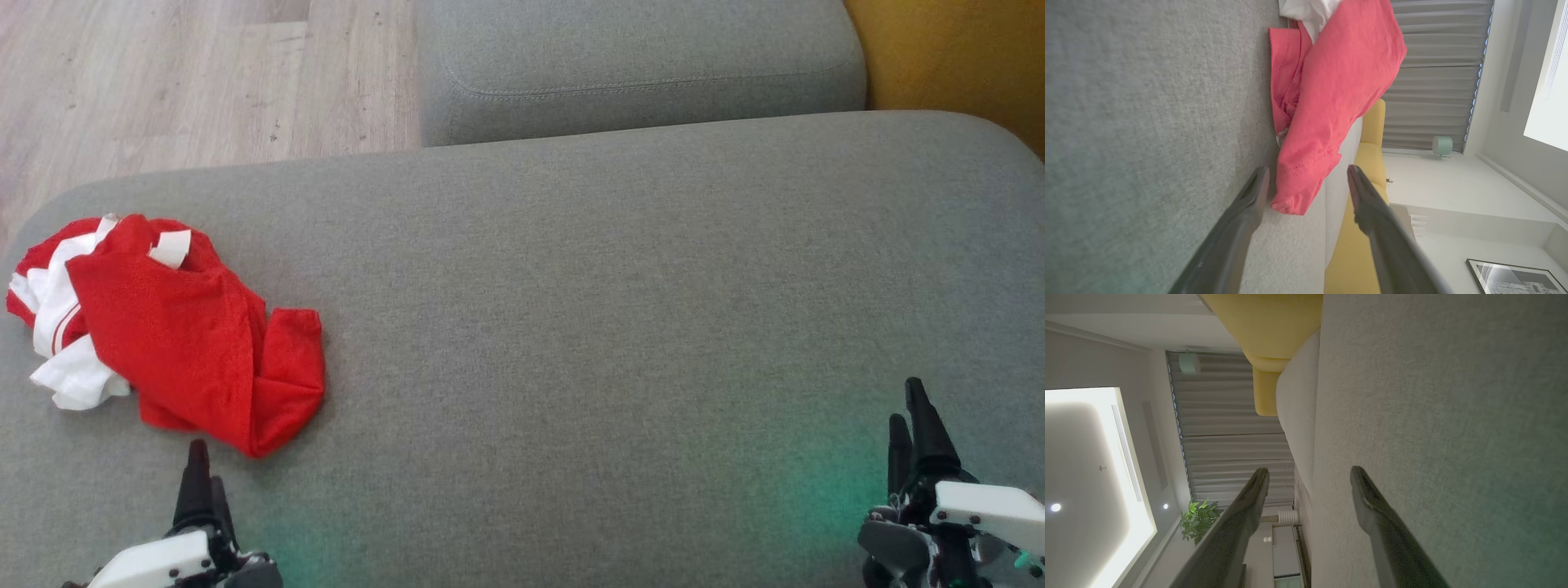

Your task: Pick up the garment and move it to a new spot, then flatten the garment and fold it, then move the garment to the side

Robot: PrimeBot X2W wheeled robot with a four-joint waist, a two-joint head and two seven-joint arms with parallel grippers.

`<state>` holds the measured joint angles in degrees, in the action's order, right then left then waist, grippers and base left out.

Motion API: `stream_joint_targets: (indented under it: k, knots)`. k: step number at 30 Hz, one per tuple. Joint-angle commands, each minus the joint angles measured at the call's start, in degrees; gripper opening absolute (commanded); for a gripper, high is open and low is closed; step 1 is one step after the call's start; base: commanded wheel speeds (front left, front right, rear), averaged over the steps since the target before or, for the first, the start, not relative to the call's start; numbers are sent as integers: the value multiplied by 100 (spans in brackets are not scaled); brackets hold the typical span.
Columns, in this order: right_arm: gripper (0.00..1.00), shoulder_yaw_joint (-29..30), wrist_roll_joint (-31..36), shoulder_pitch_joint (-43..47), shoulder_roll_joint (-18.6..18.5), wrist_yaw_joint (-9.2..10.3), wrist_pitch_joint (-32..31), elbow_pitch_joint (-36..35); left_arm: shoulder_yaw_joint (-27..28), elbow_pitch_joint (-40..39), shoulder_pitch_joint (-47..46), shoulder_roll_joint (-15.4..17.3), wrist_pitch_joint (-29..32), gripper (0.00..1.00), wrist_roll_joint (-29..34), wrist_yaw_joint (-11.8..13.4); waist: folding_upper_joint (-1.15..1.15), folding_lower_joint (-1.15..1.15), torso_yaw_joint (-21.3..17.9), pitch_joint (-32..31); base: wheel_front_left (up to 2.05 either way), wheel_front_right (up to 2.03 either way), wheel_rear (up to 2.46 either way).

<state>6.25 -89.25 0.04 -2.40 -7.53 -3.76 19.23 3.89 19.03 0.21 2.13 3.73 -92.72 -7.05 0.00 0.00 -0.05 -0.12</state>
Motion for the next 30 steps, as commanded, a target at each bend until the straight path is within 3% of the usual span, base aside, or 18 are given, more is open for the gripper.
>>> stream_joint_targets:
  k: [1, 13, 23, 30]
  knots:
    - [100, -19, 111, -249, -17, 1, 61, -226, 94, -217, -220, 36, -71, 100, 18, -6, 0, 0, 0, -4, 0, 0, 0]
    - [100, 5, 927, -328, -21, 1, 264, -368, 301, -390, -243, 40, -272, 100, 435, -10, 0, 0, 5, -29, 0, 0, 0]
    - [100, -29, 1981, -383, -23, 1, 416, -642, 436, -539, -285, 44, -423, 100, 949, -14, 0, 0, 27, -47, 0, 0, 0]
    - [100, -109, 2970, -418, -25, 2, 534, -874, 512, -910, -307, 46, -540, 100, 1654, -16, 0, 0, 43, -44, 0, 0, 0]
